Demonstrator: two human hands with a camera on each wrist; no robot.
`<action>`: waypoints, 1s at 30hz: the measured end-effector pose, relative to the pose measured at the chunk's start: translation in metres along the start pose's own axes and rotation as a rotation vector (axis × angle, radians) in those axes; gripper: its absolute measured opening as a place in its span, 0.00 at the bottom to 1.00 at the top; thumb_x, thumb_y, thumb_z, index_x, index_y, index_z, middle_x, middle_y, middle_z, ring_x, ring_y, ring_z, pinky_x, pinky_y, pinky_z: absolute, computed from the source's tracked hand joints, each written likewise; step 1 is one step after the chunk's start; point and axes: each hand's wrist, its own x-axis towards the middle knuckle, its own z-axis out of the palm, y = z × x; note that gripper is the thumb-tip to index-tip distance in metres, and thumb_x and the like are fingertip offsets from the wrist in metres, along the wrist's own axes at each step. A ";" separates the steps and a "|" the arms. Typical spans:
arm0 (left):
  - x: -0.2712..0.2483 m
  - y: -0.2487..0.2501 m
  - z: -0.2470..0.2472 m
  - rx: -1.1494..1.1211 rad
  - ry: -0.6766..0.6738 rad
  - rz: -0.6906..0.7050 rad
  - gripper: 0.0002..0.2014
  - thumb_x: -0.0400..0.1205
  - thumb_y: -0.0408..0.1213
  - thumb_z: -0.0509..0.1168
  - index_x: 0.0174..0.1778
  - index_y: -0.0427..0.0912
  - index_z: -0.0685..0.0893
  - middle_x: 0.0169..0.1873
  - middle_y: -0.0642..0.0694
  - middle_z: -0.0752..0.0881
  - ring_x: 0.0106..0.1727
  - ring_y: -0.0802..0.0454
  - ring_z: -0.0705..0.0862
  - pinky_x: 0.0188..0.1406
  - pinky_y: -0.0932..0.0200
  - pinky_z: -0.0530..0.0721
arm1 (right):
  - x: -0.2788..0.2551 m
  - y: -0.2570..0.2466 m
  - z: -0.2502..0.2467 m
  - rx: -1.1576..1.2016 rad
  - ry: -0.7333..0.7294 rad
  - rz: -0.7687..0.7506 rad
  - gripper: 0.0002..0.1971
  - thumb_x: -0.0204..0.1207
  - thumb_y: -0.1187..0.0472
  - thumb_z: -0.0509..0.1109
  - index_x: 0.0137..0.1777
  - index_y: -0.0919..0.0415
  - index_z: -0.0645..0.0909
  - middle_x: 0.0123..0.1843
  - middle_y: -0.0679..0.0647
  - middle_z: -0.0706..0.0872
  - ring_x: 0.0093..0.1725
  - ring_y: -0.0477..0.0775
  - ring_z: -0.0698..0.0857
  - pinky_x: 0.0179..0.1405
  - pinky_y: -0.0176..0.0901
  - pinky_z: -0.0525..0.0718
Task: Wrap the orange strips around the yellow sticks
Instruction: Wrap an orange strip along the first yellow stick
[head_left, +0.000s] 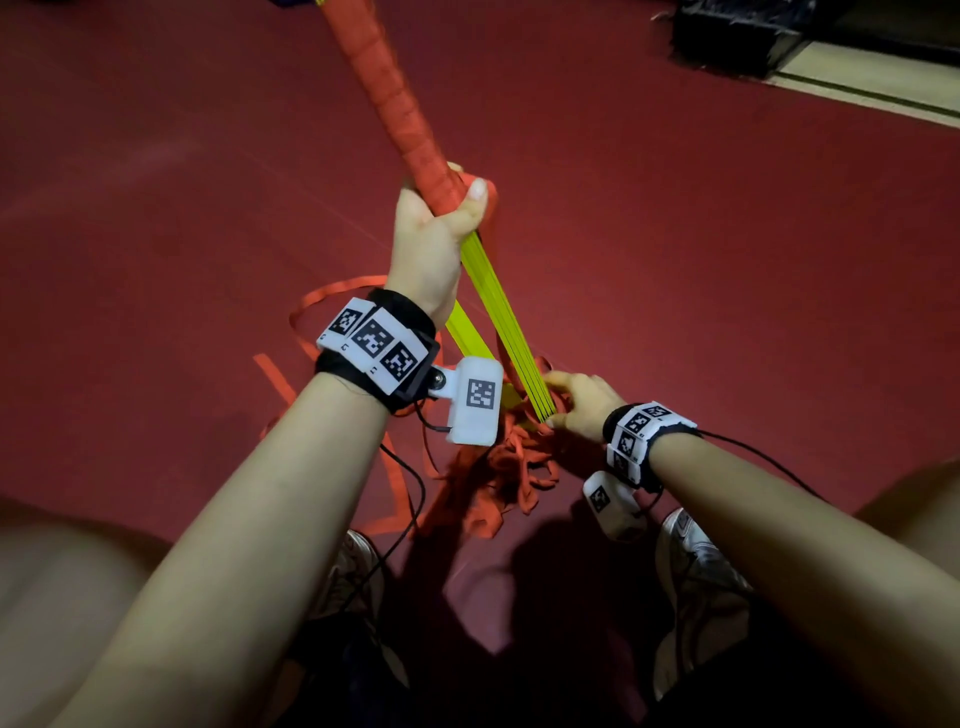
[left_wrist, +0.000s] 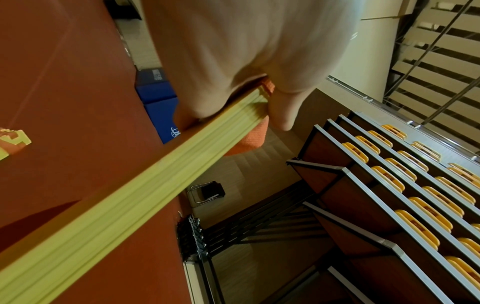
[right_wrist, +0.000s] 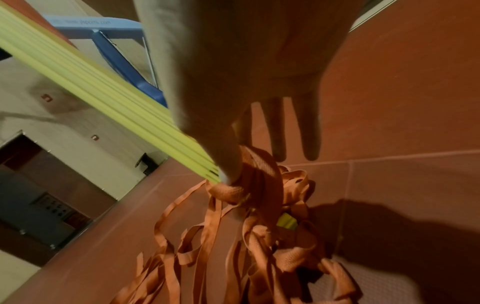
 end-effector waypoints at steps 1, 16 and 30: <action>-0.001 0.000 0.000 -0.011 0.012 -0.007 0.16 0.74 0.34 0.72 0.53 0.40 0.74 0.48 0.38 0.79 0.54 0.41 0.80 0.70 0.36 0.78 | 0.000 0.002 0.001 0.014 0.000 0.001 0.35 0.71 0.55 0.82 0.77 0.42 0.75 0.67 0.56 0.88 0.67 0.62 0.85 0.64 0.52 0.83; 0.022 -0.002 -0.026 -0.228 0.294 -0.032 0.09 0.85 0.22 0.66 0.50 0.38 0.74 0.34 0.44 0.80 0.32 0.53 0.83 0.34 0.58 0.84 | 0.005 0.016 -0.005 0.442 -0.005 0.152 0.37 0.66 0.81 0.71 0.65 0.40 0.82 0.47 0.50 0.89 0.40 0.50 0.87 0.36 0.38 0.86; 0.031 0.002 -0.058 -0.274 0.291 -0.085 0.07 0.86 0.27 0.67 0.58 0.34 0.77 0.30 0.45 0.83 0.30 0.51 0.84 0.33 0.59 0.84 | -0.008 0.016 -0.011 0.856 0.101 0.300 0.14 0.79 0.80 0.62 0.53 0.66 0.86 0.28 0.54 0.87 0.25 0.48 0.82 0.19 0.32 0.77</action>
